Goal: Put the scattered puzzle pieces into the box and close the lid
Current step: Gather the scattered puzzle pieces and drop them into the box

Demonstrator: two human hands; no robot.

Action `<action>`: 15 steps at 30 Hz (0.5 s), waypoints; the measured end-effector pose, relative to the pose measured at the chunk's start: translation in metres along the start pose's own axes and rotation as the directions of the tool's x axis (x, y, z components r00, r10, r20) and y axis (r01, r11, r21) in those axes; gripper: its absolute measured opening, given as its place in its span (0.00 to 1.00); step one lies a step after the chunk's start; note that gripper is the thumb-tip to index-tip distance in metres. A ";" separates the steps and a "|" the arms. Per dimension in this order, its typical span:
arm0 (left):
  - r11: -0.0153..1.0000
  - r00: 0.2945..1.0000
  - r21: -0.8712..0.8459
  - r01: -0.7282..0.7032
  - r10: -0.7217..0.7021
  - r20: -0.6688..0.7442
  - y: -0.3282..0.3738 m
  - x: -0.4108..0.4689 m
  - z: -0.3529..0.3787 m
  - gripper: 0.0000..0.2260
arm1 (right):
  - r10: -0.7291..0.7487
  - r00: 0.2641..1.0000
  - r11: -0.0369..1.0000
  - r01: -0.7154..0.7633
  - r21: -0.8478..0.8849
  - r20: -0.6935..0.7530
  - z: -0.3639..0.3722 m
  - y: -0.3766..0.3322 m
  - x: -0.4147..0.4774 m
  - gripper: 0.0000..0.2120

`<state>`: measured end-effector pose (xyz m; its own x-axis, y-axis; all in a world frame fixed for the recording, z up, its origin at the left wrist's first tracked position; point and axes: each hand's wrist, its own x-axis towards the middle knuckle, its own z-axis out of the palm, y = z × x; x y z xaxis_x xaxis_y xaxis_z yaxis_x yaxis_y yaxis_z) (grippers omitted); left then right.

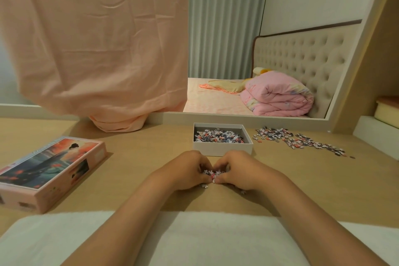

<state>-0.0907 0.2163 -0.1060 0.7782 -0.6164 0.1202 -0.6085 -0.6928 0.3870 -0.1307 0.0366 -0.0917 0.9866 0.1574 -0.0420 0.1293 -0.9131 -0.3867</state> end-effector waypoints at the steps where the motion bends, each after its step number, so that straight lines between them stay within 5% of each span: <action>1: 1.000 1.000 -0.014 -0.002 0.002 -0.018 -0.001 0.000 0.001 0.13 | 0.001 1.000 1.000 -0.001 0.007 -0.003 0.000 -0.001 0.000 0.19; 8: 0.991 0.994 -0.134 0.004 -0.018 -0.105 -0.011 0.007 0.007 0.10 | 0.030 0.994 0.992 -0.018 0.123 -0.102 0.002 0.003 0.005 0.11; 15: 0.954 0.996 -0.299 -0.021 -0.007 -0.093 -0.016 0.029 -0.004 0.06 | 0.020 0.999 0.927 0.001 0.375 -0.051 -0.018 0.014 0.014 0.04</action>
<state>-0.0577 0.2113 -0.1051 0.7934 -0.5742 0.2020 -0.5507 -0.5356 0.6402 -0.1130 0.0189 -0.0809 0.9928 0.1200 -0.0028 0.0833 -0.7055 -0.7038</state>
